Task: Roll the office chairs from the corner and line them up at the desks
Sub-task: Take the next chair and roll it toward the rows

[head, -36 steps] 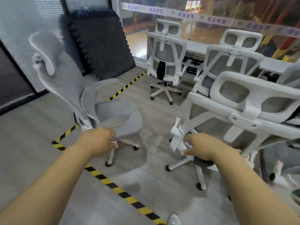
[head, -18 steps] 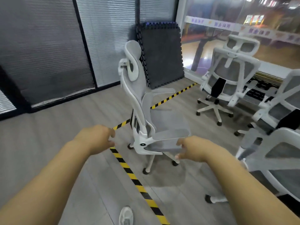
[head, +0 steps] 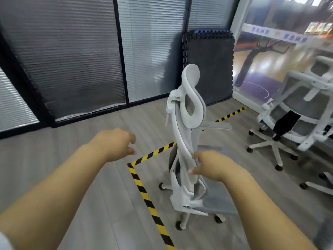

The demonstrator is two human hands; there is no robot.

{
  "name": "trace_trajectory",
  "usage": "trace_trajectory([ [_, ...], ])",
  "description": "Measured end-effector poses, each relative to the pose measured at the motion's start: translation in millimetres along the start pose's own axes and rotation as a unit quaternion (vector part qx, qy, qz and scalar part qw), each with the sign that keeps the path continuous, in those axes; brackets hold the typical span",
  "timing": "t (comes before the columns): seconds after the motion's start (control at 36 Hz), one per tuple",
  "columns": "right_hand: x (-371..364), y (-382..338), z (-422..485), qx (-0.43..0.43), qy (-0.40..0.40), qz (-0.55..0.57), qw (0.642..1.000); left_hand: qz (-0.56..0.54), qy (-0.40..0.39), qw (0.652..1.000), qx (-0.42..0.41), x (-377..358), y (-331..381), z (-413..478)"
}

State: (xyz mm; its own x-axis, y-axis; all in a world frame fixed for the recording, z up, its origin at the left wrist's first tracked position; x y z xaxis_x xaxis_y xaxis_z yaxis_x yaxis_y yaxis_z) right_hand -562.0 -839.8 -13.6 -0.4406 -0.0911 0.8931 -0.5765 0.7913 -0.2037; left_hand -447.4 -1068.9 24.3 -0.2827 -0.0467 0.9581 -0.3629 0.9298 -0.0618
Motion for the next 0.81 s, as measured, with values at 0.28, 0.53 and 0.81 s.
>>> trace_trajectory([
  [0.28,47,-51,85,-0.032,0.145,-0.026,0.989,-0.021,-0.01,0.998,-0.063,3,-24,120],
  [0.53,58,-57,150,-0.139,0.164,-0.008,0.977,-0.012,-0.016,0.986,-0.166,19,-29,243],
  [0.81,51,-41,134,-0.251,0.142,0.052,0.956,-0.094,0.071,0.94,-0.321,50,13,334],
])
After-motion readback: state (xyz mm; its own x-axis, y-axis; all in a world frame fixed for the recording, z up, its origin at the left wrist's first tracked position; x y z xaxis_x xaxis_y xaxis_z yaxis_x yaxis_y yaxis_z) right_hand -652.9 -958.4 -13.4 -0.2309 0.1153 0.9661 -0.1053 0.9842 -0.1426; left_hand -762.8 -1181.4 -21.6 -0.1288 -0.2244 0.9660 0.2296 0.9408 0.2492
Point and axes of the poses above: each hand's wrist, its own z-axis towards the middle knuckle, its own x-axis out of the back of the hand, y = z × x, the point moved 7 cm from there along z, towards the middle knuckle, and after that the axes turned 1 degree about z, right-handed, at the moved point
